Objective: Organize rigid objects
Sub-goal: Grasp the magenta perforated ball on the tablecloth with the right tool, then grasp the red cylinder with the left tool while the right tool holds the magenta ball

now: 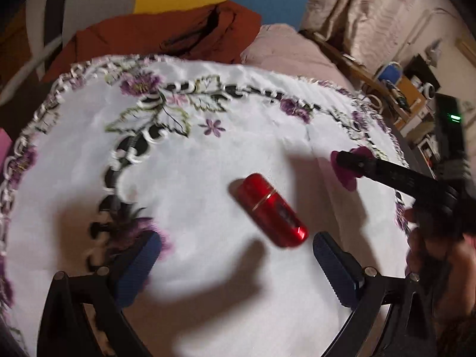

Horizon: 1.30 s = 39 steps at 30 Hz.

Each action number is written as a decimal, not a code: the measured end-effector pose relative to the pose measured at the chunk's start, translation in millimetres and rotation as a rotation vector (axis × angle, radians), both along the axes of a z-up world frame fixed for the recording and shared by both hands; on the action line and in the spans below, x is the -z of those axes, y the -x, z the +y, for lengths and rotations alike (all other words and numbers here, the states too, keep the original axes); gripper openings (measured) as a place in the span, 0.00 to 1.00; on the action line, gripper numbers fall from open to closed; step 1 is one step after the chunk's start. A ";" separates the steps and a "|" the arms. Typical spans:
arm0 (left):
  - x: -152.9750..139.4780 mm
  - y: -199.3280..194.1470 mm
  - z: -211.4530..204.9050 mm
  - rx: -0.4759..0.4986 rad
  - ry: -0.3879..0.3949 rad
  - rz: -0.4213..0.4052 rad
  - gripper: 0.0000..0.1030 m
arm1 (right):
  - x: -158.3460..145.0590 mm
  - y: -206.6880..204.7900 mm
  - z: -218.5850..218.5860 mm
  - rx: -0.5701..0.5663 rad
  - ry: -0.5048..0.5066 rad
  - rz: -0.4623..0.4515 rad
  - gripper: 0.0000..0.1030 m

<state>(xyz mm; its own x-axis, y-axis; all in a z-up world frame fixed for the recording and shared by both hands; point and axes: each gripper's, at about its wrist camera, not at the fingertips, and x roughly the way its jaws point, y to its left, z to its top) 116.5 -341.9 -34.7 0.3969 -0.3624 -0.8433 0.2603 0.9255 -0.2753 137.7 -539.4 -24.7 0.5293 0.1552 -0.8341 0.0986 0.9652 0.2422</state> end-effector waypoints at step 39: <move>14.8 -14.9 -63.6 0.203 -0.278 -0.210 0.48 | -2.2 -1.1 12.8 -0.058 0.044 -0.020 0.31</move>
